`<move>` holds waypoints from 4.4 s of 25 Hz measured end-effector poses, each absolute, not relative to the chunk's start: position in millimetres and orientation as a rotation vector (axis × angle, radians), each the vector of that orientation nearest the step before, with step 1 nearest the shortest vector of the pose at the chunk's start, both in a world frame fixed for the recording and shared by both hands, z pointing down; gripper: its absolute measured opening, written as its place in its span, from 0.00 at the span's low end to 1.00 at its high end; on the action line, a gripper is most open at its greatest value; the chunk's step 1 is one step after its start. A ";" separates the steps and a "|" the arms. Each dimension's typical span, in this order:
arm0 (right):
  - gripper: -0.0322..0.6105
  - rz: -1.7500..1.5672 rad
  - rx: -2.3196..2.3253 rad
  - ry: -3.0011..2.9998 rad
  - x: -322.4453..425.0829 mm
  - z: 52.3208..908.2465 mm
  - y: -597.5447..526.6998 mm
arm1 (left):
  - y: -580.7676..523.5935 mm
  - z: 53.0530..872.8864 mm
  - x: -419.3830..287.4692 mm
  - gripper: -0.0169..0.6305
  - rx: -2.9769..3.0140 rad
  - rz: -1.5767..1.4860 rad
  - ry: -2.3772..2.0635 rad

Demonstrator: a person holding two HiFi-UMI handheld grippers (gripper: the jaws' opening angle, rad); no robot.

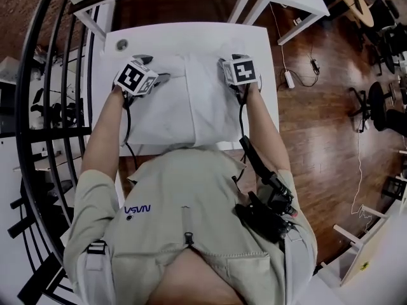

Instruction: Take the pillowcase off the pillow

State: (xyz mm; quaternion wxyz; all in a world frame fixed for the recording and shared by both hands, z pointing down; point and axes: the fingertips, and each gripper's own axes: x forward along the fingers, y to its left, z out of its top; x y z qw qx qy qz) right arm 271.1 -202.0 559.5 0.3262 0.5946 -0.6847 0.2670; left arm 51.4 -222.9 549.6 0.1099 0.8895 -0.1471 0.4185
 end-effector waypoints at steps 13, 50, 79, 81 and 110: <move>0.06 0.645 1.713 -1.809 277.2 529.6 -187.8 | -195.8 500.9 34.9 0.08 2.734 0.960 -0.506; 0.36 0.658 2.047 -1.932 288.6 494.1 -95.3 | -201.6 471.3 -16.1 0.66 2.807 0.745 -0.760; 0.06 0.599 1.993 -1.769 246.9 521.9 -30.0 | -148.5 477.0 -18.1 0.05 2.775 0.678 -0.727; 0.06 0.535 2.087 -1.679 272.6 509.7 -29.9 | -160.5 460.0 -24.9 0.05 2.747 0.593 -0.770; 0.06 0.847 1.631 -2.053 203.4 585.4 -28.8 | -168.1 257.3 -16.9 0.05 2.926 -0.274 -0.822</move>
